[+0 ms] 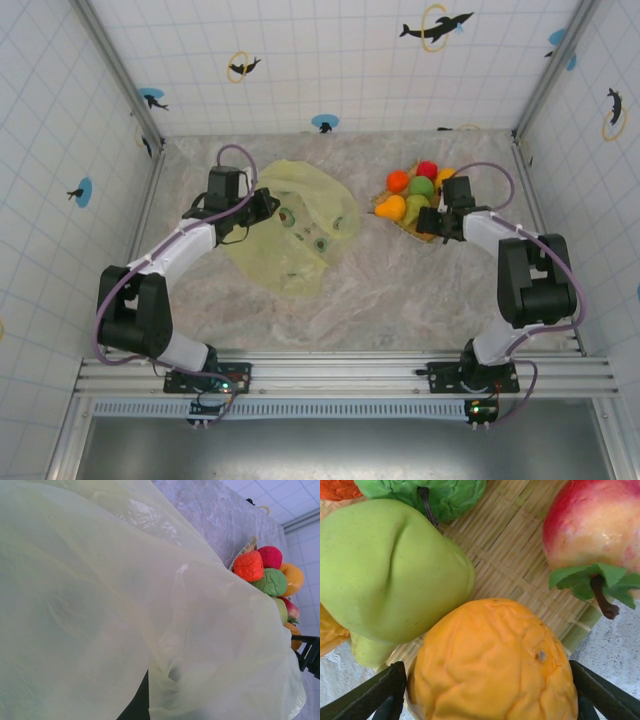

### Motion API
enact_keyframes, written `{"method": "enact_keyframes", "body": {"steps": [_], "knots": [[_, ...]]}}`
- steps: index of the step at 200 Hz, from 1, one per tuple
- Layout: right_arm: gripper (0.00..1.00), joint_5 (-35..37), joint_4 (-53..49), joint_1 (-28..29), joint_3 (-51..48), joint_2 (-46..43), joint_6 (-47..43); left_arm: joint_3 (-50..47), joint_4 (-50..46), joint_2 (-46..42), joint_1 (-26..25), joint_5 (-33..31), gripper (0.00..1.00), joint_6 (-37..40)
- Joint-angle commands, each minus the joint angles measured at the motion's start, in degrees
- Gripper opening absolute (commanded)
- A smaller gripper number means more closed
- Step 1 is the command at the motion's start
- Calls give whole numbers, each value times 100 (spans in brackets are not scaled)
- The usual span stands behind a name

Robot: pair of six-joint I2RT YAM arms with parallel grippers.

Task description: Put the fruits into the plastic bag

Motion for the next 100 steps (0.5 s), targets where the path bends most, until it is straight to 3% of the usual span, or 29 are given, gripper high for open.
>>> {"method": "enact_keyframes", "body": {"steps": [1, 54, 100], "knots": [[78, -155, 176, -43, -18, 54, 80, -77, 115, -48, 60, 170, 0, -106], [65, -236, 266, -111, -138, -94, 44, -90, 143, -40, 84, 236, 0, -128], [61, -75, 108, -120, -354, -758, -35, -85, 156, -99, 85, 264, 0, -167]]}}
